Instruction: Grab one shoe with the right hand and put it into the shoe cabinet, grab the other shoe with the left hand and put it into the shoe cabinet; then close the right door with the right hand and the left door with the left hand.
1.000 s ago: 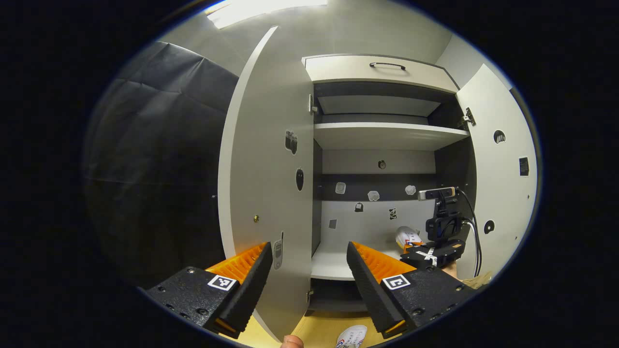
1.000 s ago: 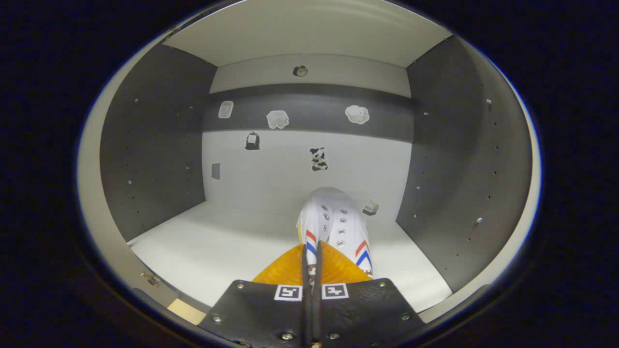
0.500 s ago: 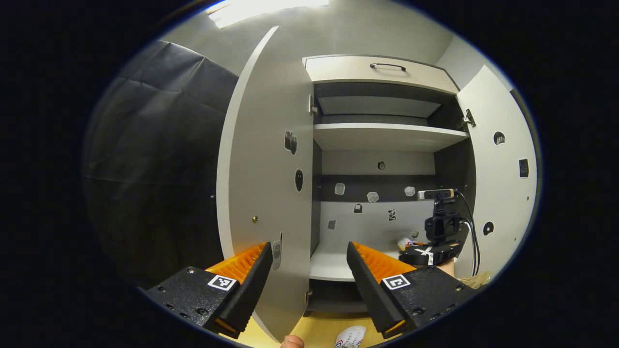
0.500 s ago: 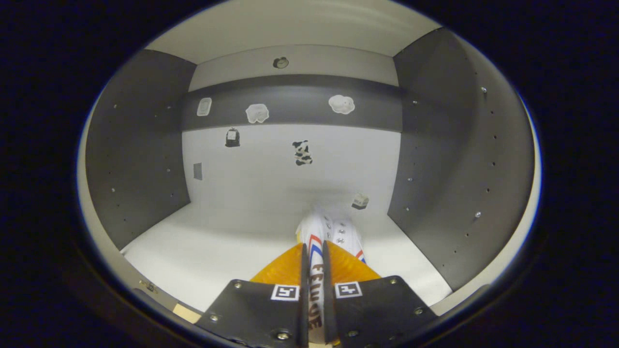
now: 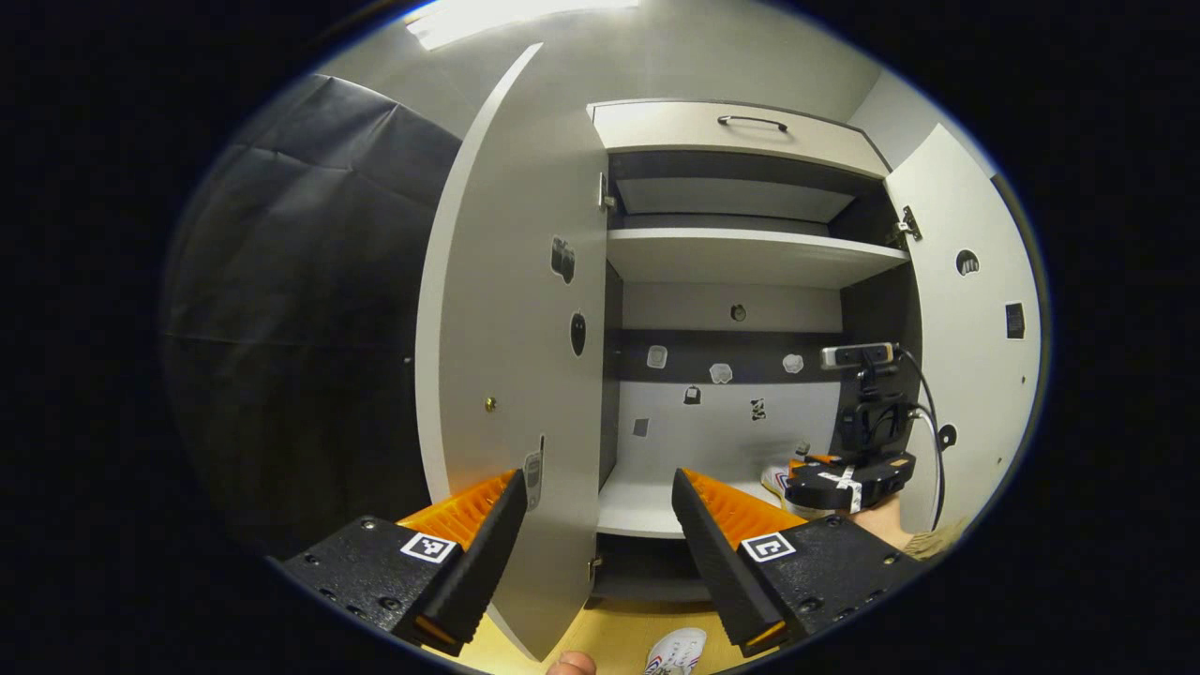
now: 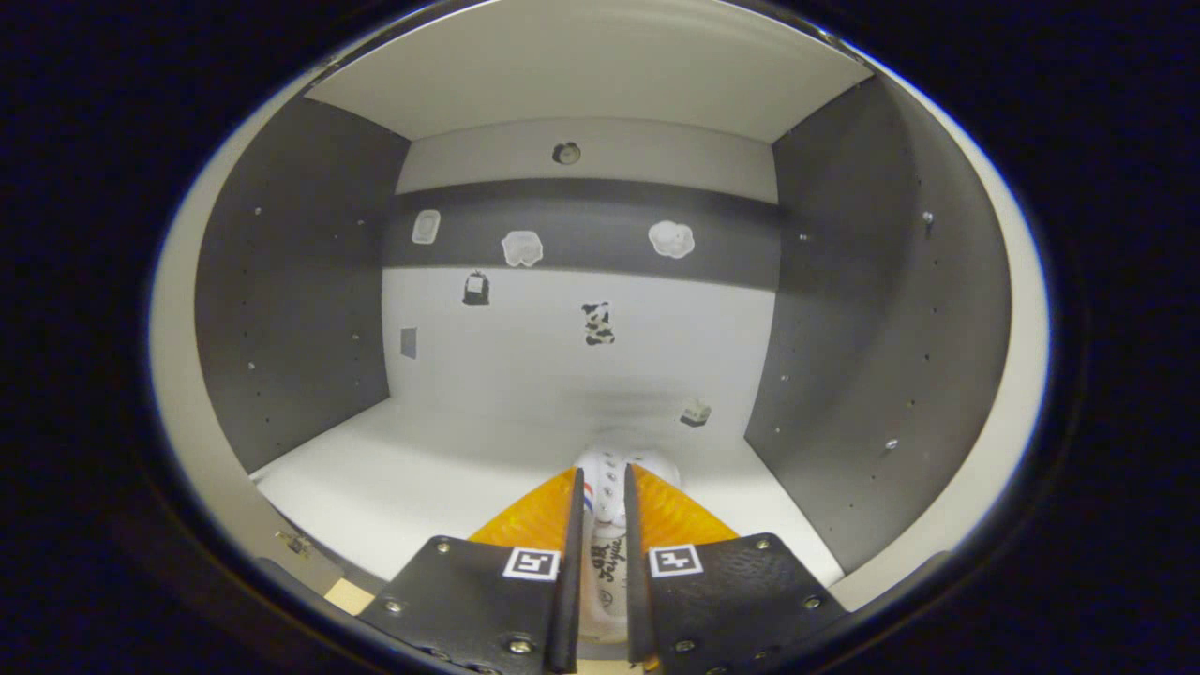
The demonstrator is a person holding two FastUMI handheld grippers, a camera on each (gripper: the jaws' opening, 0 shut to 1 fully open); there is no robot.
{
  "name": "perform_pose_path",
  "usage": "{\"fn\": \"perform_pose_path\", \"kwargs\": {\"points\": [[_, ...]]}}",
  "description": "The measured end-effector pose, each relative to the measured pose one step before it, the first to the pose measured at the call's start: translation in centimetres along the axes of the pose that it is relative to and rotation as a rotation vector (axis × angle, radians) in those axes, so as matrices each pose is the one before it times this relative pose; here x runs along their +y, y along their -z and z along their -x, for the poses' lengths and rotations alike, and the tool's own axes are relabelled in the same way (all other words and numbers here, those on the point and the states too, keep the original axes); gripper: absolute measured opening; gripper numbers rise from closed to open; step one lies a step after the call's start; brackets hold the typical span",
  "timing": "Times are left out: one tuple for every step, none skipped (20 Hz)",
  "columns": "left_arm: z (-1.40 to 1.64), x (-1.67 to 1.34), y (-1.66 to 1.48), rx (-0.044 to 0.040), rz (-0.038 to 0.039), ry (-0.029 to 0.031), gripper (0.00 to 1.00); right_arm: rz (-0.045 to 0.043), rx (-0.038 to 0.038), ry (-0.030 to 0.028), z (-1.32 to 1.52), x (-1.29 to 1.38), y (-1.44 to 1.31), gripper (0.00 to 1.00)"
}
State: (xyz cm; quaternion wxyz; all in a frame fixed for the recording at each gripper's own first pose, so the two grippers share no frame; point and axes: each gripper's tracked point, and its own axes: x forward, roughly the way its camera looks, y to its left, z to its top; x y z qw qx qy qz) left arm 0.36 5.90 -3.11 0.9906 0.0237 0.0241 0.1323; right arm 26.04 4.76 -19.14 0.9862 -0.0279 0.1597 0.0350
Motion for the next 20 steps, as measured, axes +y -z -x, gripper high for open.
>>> {"fn": "perform_pose_path", "kwargs": {"points": [[0.044,-0.177,0.317,0.00533,0.00012,0.00591,0.95,-0.00018,-0.02298,-0.00751,1.004,0.018,-0.981,0.20],[0.005,-0.256,0.378,0.00686,-0.00032,0.00911,0.97,-0.00142,-0.02618,-0.00765,1.093,0.111,-1.137,0.21],[0.003,-0.308,0.443,0.00866,-0.00106,0.00972,0.96,-0.00411,-0.02950,-0.00597,1.086,-0.035,-1.249,0.21],[-0.051,-0.366,0.573,0.00959,-0.00199,0.01014,0.97,-0.00907,-0.02907,-0.00574,1.208,-0.023,-1.368,0.21],[-0.041,-0.446,0.555,0.00902,-0.00365,0.01415,0.96,-0.01142,-0.02510,-0.00650,1.072,0.011,-1.141,0.20],[-0.073,-0.548,0.749,0.01470,-0.00650,0.01726,0.97,-0.00728,-0.02055,-0.00282,1.248,-0.103,-1.228,0.20],[0.011,-0.543,0.864,0.01888,-0.00554,0.01725,0.94,-0.00363,-0.02239,0.00032,1.057,-0.284,-1.172,0.21],[-0.178,-0.641,1.008,0.02160,-0.00231,0.01967,0.97,-0.00127,-0.02501,0.00138,0.967,-0.209,-1.176,0.20],[-0.124,-0.598,1.149,0.02422,0.00164,0.02074,0.94,0.00066,-0.02141,0.00321,1.211,-0.317,-1.252,0.21],[-0.174,-0.619,1.402,0.03162,0.00252,0.02154,0.96,0.00291,-0.02424,0.00389,1.267,-0.266,-1.303,0.21],[-0.283,-0.371,1.503,0.03582,0.00435,0.01812,0.96,0.00418,-0.02461,0.00565,1.172,-0.264,-1.231,0.21],[-0.262,-0.336,1.524,0.03494,0.00890,0.01714,0.97,0.00722,-0.02544,0.00559,1.092,-0.315,-1.224,0.17],[-0.330,-0.415,1.563,0.03652,0.01040,0.01915,0.97,0.01222,-0.02362,0.00672,1.030,-0.337,-1.179,0.21],[-0.335,-0.389,1.474,0.03253,0.01025,0.01941,0.97,0.00977,-0.02184,0.00552,0.778,-0.152,-1.073,0.21],[-0.349,-0.274,1.646,0.03566,0.00518,0.01433,0.97,0.00536,-0.02026,0.00544,1.063,-0.154,-1.195,0.21],[-0.398,-0.166,1.572,0.03335,0.00017,0.01099,0.98,0.00226,-0.01633,0.01077,1.058,-0.370,-0.993,0.25],[-0.512,-0.183,1.571,0.03501,-0.00168,0.00918,0.98,-0.00071,-0.01273,0.00975,1.003,-0.349,-0.790,0.21],[-0.565,-0.115,1.549,0.03205,-0.00267,0.01032,0.98,0.00128,-0.00848,0.00930,0.616,-0.158,-0.417,0.17],[-0.599,-0.228,1.578,0.03277,-0.00365,0.01806,0.98,0.00344,-0.00563,0.00925,0.700,-0.265,-0.438,0.21],[-0.635,-0.294,1.550,0.03485,-0.00494,0.01665,0.97,0.00179,-0.00034,0.00205,0.408,-0.010,-0.169,0.21]]}}
